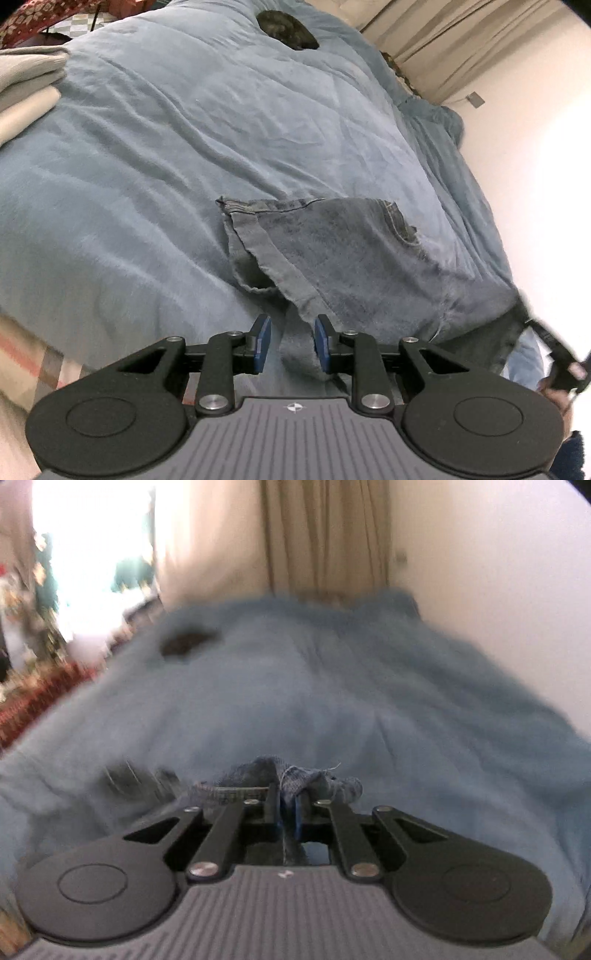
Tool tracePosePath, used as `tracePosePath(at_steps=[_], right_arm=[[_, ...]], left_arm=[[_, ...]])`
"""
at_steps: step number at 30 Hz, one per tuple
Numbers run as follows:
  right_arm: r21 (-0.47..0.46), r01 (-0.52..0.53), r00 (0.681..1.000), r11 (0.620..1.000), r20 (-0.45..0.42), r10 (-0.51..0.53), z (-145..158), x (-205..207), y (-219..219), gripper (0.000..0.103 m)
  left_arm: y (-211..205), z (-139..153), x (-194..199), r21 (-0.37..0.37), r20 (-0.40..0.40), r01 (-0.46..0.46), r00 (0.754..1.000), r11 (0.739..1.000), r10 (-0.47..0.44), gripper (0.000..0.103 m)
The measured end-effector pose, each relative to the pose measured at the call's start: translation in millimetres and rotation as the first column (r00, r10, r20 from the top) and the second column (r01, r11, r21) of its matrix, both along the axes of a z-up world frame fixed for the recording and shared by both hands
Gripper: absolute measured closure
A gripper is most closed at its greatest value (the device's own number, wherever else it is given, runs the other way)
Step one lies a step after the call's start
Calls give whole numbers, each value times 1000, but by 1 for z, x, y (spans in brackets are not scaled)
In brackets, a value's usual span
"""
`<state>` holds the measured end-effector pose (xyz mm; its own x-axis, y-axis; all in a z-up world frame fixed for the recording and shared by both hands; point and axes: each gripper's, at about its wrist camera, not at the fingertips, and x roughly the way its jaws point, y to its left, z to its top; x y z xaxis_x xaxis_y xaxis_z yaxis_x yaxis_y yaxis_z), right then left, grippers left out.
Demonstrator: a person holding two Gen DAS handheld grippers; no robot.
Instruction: Fold clothes
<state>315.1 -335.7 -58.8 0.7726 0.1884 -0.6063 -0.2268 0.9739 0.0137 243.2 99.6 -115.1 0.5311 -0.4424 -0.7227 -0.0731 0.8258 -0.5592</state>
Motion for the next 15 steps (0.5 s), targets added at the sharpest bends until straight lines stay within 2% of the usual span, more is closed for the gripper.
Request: tracePosePath(at_steps=[2, 4, 10, 13, 15], right_arm=[[-15, 24, 999, 1000, -46, -25, -24, 4, -3, 95], [10, 42, 997, 999, -71, -41, -38, 4, -8, 93], [84, 64, 993, 994, -109, -54, -57, 5, -17, 89], [88, 62, 992, 994, -119, -51, -58, 10, -18, 89], [93, 62, 991, 994, -127, -50, -56, 14, -17, 88]], left_arm=[[-4, 0, 12, 36, 17, 27, 999, 999, -28, 69], [-12, 4, 26, 95, 50, 60, 997, 994, -65, 61], [-34, 2, 91, 238, 138, 155, 972, 959, -191, 46], [-48, -11, 130, 224, 170, 280, 932, 933, -321, 35], [-62, -23, 150, 288, 158, 342, 904, 894, -397, 34]])
